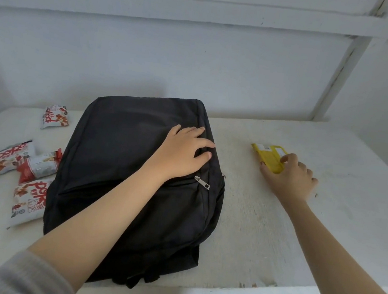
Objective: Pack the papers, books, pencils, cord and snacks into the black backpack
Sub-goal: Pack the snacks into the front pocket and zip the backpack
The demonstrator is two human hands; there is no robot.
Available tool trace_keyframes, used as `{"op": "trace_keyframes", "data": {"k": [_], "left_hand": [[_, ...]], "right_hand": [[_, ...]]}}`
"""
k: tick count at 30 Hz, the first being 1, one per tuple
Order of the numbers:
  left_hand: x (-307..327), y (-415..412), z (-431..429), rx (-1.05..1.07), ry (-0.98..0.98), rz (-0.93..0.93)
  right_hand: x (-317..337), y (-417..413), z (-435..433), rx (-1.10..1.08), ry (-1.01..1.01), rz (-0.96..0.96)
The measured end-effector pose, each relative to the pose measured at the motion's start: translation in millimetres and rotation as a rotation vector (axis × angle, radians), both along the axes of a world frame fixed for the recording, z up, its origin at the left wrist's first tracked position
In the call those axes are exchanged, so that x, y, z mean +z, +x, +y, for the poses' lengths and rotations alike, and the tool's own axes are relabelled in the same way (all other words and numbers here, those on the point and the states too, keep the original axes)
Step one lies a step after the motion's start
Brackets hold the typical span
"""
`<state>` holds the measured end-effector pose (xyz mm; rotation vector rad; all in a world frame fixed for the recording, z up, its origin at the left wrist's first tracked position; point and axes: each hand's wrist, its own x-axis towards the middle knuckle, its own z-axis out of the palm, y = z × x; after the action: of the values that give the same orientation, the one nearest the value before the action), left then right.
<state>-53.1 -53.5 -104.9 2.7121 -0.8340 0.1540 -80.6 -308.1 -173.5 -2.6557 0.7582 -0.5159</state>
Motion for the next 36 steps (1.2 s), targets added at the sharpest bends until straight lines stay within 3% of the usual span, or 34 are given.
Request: {"op": "trace_keyframes", "data": {"k": [6,11,13,17,21,25,30,36], "left_hand": [[22,-27,28,-0.061,-0.367,0.119],[26,-58,80,-0.022,-0.316,0.036],[25,-67,103,0.012,-0.292,0.030],[20,-79,140,0.098,-0.284,0.011],[14,-79,164,0.165,-0.280,-0.060],[9,-76,170,0.153,-0.394,-0.182],[25,-71,169,0.210,-0.717,-0.056],[37,-70,170,0.200,-0.748,-0.070]], "right_hand": [[33,-28,51,0.207,0.797,-0.353],[65,-62,96,0.532,0.983,-0.466],[69,-81,110,0.638,0.936,-0.461],[64,-114,134,0.854,0.643,-0.437],[63,-132,156,0.920,0.358,-0.407],[62,-143,168,0.937,0.191,-0.359],[63,-153,184,0.945,0.089,-0.343],[67,-151,219,0.745,-0.029,-0.283]]}}
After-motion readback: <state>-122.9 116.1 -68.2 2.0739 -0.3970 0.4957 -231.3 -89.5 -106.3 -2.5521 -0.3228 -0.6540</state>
